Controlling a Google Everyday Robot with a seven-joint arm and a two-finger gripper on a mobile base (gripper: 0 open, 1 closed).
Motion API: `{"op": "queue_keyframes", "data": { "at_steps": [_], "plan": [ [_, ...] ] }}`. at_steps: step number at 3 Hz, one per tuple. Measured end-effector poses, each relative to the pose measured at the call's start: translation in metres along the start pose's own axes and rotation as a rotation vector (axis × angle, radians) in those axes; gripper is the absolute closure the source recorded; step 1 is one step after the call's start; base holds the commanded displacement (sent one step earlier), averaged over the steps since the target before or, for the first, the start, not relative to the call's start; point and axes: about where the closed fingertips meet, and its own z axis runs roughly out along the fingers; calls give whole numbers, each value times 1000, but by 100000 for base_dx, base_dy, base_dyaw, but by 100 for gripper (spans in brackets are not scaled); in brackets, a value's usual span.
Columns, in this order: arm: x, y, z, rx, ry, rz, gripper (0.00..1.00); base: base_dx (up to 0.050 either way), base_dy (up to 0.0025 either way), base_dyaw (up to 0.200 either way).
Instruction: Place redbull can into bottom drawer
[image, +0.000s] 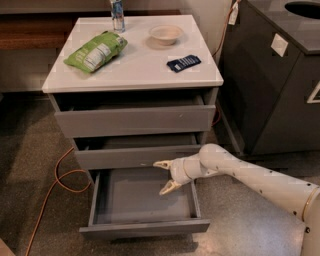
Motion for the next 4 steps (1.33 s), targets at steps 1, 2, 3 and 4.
{"op": "queue_keyframes", "data": {
  "at_steps": [1, 2, 3, 4],
  "plan": [
    [-1, 1, 1, -2, 6, 7, 0, 0, 0, 0],
    [-2, 5, 2, -3, 37, 39, 0, 0, 0, 0],
    [-29, 3, -11, 22, 83, 72, 0, 0, 0, 0],
    [-88, -5, -35, 40, 87, 102, 0, 0, 0, 0]
  ]
}}
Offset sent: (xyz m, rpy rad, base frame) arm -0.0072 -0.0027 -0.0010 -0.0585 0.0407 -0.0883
